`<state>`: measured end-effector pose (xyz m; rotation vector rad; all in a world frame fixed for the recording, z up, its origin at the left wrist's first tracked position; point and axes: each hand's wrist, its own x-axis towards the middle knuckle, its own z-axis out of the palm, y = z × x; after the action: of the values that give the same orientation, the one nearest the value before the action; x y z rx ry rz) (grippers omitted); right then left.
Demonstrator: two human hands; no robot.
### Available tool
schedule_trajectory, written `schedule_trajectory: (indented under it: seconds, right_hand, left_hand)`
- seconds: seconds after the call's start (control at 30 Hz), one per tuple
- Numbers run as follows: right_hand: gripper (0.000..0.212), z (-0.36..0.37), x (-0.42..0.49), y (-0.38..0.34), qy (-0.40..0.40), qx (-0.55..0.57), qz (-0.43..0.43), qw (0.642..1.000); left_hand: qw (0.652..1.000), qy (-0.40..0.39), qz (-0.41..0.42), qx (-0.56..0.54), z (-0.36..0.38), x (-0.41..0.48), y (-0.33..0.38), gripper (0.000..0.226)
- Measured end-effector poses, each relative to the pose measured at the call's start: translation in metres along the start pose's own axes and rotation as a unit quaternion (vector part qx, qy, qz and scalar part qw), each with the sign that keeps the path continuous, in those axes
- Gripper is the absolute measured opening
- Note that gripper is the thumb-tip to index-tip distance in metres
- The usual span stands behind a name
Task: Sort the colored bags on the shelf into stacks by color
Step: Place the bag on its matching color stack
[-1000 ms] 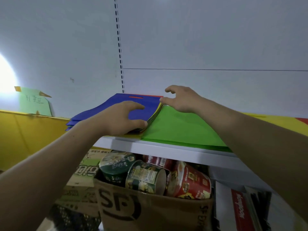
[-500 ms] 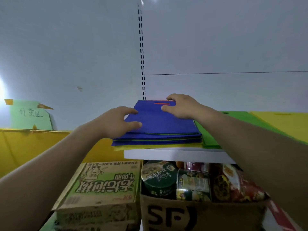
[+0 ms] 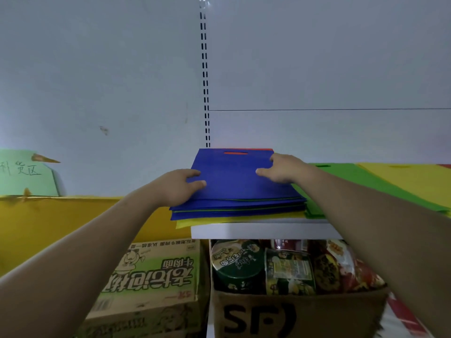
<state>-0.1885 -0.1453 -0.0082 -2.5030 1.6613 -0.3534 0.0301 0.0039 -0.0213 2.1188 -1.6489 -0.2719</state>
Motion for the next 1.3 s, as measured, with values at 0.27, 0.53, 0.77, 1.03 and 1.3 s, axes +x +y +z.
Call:
schedule_trajectory:
  seconds: [0.27, 0.53, 0.77, 1.03, 1.3]
  right_hand:
    - [0.071, 0.004, 0.007, 0.002, -0.020, -0.028, 0.011, 0.999]
    - [0.066, 0.001, 0.013, 0.007, -0.017, 0.050, 0.066, 0.996]
    - [0.030, 0.000, 0.018, 0.015, 0.041, 0.036, 0.068, 0.996]
    - [0.008, -0.001, 0.028, 0.025, 0.132, 0.196, 0.040, 0.971]
    - [0.013, -0.019, 0.010, 0.021, 0.119, 0.560, -0.013, 0.820]
  left_hand:
    - [0.998, -0.039, -0.013, 0.039, 0.006, -0.002, 0.000, 0.061]
    - [1.000, -0.004, -0.004, 0.021, 0.006, 0.000, 0.004, 0.034]
    - [0.999, -0.020, -0.013, 0.039, 0.010, -0.002, 0.011, 0.040]
    - [0.999, -0.022, -0.025, 0.040, 0.010, -0.003, 0.013, 0.054]
    - [0.990, -0.006, -0.050, -0.133, 0.001, -0.004, 0.020, 0.069]
